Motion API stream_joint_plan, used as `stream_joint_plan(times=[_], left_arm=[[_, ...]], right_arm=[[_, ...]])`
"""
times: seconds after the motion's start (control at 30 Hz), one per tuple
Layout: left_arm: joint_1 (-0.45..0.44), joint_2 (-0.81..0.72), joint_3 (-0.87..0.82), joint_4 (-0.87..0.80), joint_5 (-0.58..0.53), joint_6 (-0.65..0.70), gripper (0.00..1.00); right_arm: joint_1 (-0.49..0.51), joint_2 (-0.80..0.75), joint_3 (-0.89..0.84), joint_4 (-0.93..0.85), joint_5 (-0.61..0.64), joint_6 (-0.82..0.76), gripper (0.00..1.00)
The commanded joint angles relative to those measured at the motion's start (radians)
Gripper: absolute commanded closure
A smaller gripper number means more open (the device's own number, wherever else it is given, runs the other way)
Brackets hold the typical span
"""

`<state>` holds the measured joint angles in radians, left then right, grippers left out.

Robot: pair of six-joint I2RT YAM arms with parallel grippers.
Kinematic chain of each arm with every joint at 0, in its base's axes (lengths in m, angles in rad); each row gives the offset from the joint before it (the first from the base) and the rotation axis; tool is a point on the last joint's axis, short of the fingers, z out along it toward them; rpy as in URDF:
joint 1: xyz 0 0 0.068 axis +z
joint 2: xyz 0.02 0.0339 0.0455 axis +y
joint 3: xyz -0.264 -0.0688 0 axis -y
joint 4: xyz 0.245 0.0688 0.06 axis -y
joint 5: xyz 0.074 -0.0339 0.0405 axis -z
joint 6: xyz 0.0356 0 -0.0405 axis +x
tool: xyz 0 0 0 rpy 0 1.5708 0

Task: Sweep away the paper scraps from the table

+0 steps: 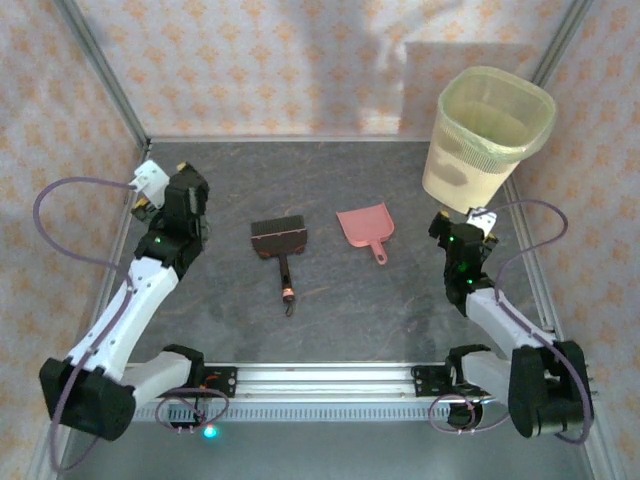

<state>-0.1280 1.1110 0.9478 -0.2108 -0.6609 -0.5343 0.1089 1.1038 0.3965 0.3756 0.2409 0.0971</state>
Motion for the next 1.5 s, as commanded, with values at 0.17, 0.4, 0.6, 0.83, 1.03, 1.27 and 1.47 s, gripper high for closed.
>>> stream_joint_plan(times=[0.17,0.4,0.6,0.83,1.03,1.27,1.47], left_arm=[[0.163,0.198,-0.111,0.121,0.161,0.079,0.00],[0.162,0.288,-0.185,0.238,0.132,0.159,0.00],[0.119,0.272,-0.283,0.435,0.139,0.286,0.00],[-0.055,0.325,-0.529,0.942,0.048,0.504,0.00],[-0.078,0.327,-0.565,1.017,0.078,0.550,0.00],[-0.003,0.454,-0.264,0.570,0.200,0.506,0.00],[-0.024,0.479,-0.222,0.530,0.197,0.533,0.08]], right_arm=[[-0.011,0.277,0.085,0.118,-0.050,-0.135,0.01],[-0.014,0.279,-0.020,0.379,-0.069,-0.172,0.01],[-0.025,0.391,-0.050,0.527,-0.128,-0.189,0.01],[-0.025,0.413,-0.107,0.651,-0.146,-0.197,0.01],[-0.023,0.408,-0.133,0.683,-0.241,-0.239,0.01],[-0.025,0.419,-0.051,0.549,-0.164,-0.208,0.01],[-0.028,0.422,-0.035,0.522,-0.113,-0.181,0.01]])
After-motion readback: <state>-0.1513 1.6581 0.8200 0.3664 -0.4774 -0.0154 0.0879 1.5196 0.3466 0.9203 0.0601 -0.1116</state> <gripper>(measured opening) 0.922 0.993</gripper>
